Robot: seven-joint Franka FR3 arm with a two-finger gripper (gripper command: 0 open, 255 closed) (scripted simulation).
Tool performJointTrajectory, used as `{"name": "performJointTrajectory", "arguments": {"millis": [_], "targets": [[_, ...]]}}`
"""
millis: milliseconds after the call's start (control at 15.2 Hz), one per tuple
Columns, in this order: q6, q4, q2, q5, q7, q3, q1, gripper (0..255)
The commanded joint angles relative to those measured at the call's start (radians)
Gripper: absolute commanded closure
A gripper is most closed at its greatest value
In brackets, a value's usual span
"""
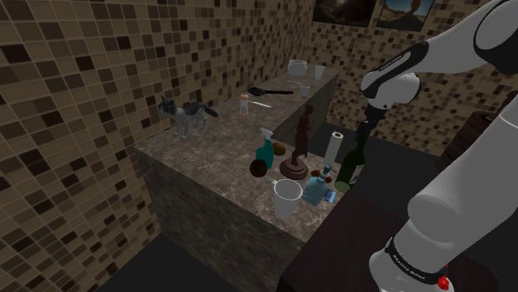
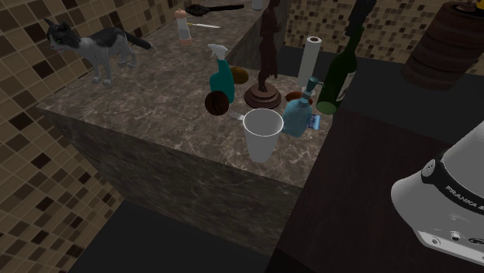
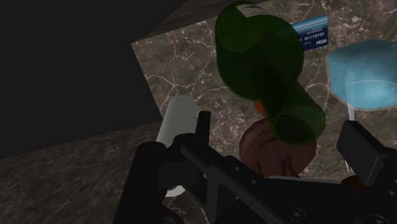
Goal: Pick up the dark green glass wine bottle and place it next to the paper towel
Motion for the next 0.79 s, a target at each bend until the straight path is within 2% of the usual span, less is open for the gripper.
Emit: {"name": "performJointTrajectory", "arguments": {"millis": [0,198,726], "targets": [[-0.034,0.013,-0.024,-0.017,0.013,0.0,-0.001,0],[-0.129,0.055,-0.084,-0.056,0.041,0.004,-0.006,0],[-0.129,0.055,-0.084,-0.056,0.04,0.004,-0.006,0]]}}
